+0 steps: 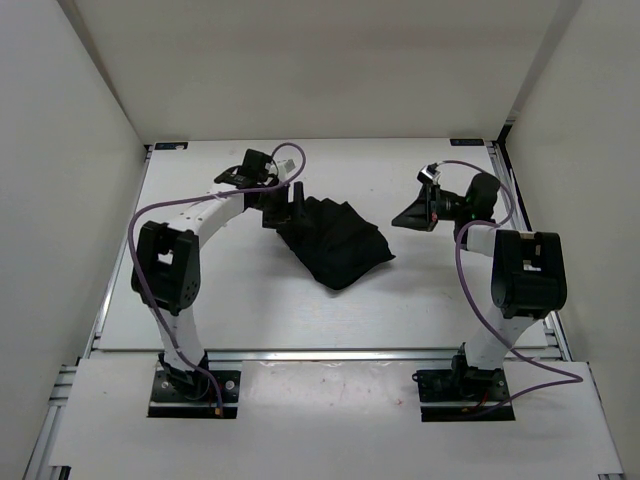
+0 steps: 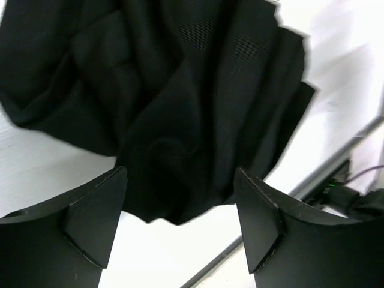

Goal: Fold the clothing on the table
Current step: Fold the skirt

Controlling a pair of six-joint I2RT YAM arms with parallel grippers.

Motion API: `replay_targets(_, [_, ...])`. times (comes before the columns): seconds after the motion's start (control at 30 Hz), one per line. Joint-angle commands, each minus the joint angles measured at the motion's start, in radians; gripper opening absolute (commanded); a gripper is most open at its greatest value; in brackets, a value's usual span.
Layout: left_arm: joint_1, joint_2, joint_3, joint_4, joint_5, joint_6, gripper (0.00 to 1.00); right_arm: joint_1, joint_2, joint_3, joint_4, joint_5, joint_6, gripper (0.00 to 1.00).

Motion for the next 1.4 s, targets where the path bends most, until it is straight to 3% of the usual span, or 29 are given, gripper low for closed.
replay_targets(0.0, [0.014,-0.003,-0.014,-0.053,-0.055,0.065,0.81,-0.012,-0.04,-0.01,0.036,-0.186,-0.008,0.01])
replay_targets(0.27, [0.092,-0.019,-0.039,-0.038,-0.091,0.049,0.83,-0.018,-0.037,-0.01,0.03,-0.187,-0.011,0.0])
replay_targets(0.37, [0.1,-0.007,-0.044,-0.016,-0.048,0.038,0.78,-0.019,-0.029,-0.01,0.034,-0.184,-0.008,0.0])
replay_targets(0.57, [0.07,0.035,-0.053,0.011,-0.008,0.006,0.59,-0.019,-0.022,0.007,0.027,-0.184,-0.014,0.0])
replay_targets(0.9, [0.07,0.035,-0.086,0.096,0.029,-0.059,0.57,-0.026,-0.018,-0.002,0.022,-0.186,-0.014,0.0])
replay_targets(0.93, [0.07,0.033,-0.085,0.094,0.03,-0.06,0.54,-0.024,-0.018,-0.01,0.019,-0.183,-0.01,0.01])
replay_targets(1.0, [0.07,0.032,-0.093,0.103,0.035,-0.063,0.37,-0.029,-0.02,0.002,0.021,-0.186,-0.016,0.0])
replay_targets(1.03, [0.07,0.029,-0.096,0.108,0.027,-0.063,0.22,-0.027,-0.02,-0.001,0.011,-0.187,-0.014,0.0])
replay_targets(1.1, [0.075,0.015,-0.108,0.12,0.021,-0.074,0.0,-0.027,-0.015,0.002,0.018,-0.189,-0.011,0.0])
replay_targets(1.37, [0.087,-0.121,-0.22,0.245,-0.075,-0.122,0.0,-0.03,-0.026,-0.011,0.022,-0.184,-0.01,0.0])
